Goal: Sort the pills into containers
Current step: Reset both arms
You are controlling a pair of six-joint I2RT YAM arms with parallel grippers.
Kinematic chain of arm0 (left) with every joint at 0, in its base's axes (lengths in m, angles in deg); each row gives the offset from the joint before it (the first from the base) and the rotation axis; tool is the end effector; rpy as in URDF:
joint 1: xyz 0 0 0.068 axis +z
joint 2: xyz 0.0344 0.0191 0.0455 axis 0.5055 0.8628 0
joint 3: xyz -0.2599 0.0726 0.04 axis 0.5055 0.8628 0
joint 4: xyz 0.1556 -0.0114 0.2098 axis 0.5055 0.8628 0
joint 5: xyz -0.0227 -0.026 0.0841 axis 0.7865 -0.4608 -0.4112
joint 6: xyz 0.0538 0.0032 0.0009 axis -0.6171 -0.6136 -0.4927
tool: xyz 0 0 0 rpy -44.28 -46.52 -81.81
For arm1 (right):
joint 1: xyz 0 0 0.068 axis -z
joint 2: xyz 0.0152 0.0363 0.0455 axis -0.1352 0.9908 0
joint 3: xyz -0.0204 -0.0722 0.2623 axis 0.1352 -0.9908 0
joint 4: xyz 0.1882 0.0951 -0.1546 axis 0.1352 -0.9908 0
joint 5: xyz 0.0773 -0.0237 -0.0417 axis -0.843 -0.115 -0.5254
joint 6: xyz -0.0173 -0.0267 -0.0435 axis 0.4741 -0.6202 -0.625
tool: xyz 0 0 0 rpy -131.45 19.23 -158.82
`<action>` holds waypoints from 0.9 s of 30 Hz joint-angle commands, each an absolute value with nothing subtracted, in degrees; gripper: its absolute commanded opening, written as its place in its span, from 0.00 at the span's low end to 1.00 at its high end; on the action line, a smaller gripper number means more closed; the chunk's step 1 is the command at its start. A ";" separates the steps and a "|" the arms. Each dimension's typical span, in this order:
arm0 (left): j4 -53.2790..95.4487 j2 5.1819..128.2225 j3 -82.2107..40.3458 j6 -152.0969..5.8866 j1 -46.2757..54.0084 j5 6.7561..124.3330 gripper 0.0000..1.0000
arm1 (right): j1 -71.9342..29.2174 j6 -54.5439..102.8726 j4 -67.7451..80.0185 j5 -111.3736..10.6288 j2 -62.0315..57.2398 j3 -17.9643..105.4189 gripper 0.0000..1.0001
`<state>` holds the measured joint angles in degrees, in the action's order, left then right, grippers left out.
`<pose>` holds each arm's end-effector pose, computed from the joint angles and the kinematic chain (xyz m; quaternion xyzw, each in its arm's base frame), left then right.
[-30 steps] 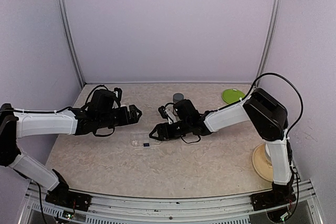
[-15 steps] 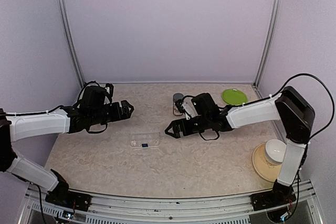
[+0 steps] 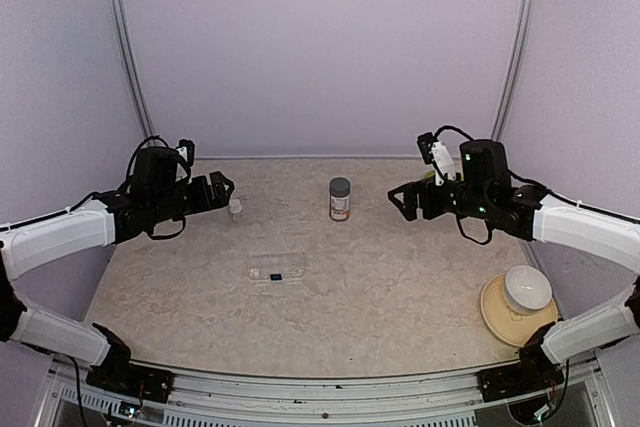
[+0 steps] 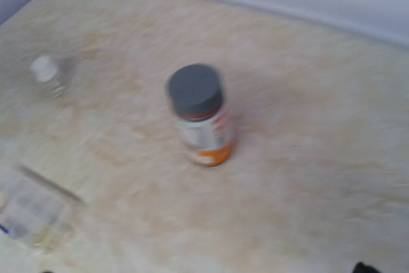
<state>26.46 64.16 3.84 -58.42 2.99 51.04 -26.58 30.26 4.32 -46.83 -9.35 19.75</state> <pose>0.2550 -0.1277 0.2619 -0.0194 0.8594 -0.1878 0.4752 0.2433 0.1694 0.2832 -0.1756 0.8240 0.2432 0.4806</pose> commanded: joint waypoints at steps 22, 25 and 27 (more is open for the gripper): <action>34.88 50.68 3.25 -62.71 7.95 43.90 0.99 | -26.07 24.03 -4.63 -24.13 -33.45 15.23 1.00; 34.75 50.69 3.40 -62.63 7.95 43.84 0.99 | -26.07 23.98 -4.71 -23.93 -32.76 15.24 1.00; 34.62 50.68 3.51 -62.67 8.03 43.94 0.99 | -26.07 24.22 -4.82 -23.56 -32.34 15.25 1.00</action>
